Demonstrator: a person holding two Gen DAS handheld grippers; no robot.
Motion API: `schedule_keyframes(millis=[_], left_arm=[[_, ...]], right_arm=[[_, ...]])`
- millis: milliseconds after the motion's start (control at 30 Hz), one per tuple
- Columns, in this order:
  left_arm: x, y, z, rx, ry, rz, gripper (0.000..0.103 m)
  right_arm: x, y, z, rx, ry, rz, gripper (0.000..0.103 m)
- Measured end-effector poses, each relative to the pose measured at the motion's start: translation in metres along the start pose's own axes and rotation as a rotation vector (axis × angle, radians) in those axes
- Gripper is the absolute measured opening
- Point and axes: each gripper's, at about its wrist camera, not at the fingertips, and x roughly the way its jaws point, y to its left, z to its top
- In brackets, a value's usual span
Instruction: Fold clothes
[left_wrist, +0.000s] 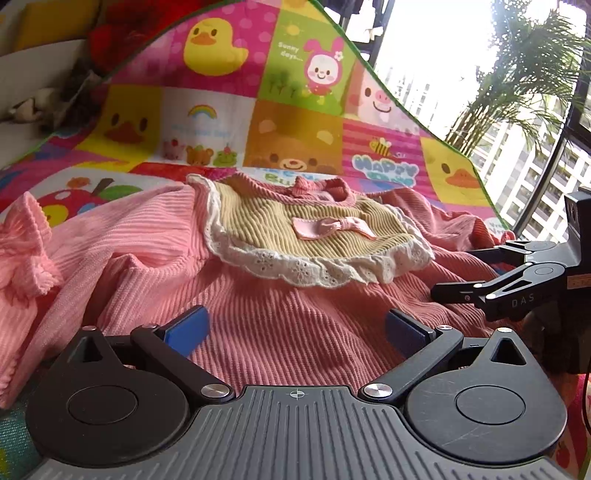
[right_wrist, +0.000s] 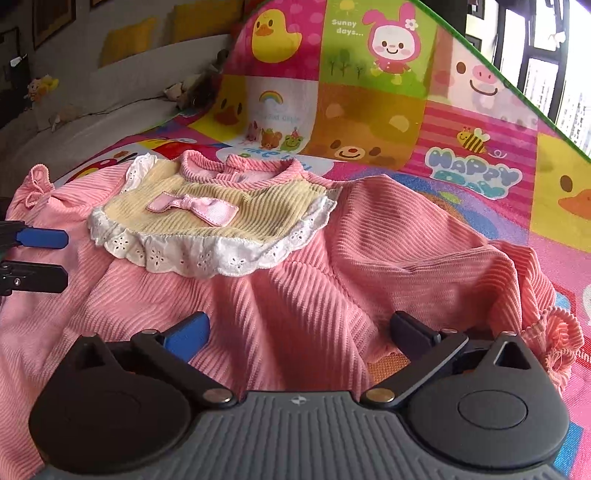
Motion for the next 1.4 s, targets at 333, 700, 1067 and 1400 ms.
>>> schedule_keyframes(millis=[333, 700, 1067, 1400], left_arm=[[-0.003, 0.002, -0.001, -0.014, -0.007, -0.016, 0.103], [-0.005, 0.005, -0.001, -0.033, -0.013, -0.034, 0.103], [-0.007, 0.007, -0.001, -0.053, -0.020, -0.048, 0.103], [-0.007, 0.010, 0.000, -0.070, -0.027, -0.060, 0.103]], right_arm=[[-0.033, -0.013, 0.022, -0.026, -0.090, -0.074, 0.103], [0.040, -0.071, 0.031, -0.260, -0.051, -0.683, 0.102], [-0.076, -0.146, 0.029, 0.300, -0.204, -0.454, 0.099], [-0.030, -0.128, -0.024, 0.233, -0.010, -0.452, 0.053]])
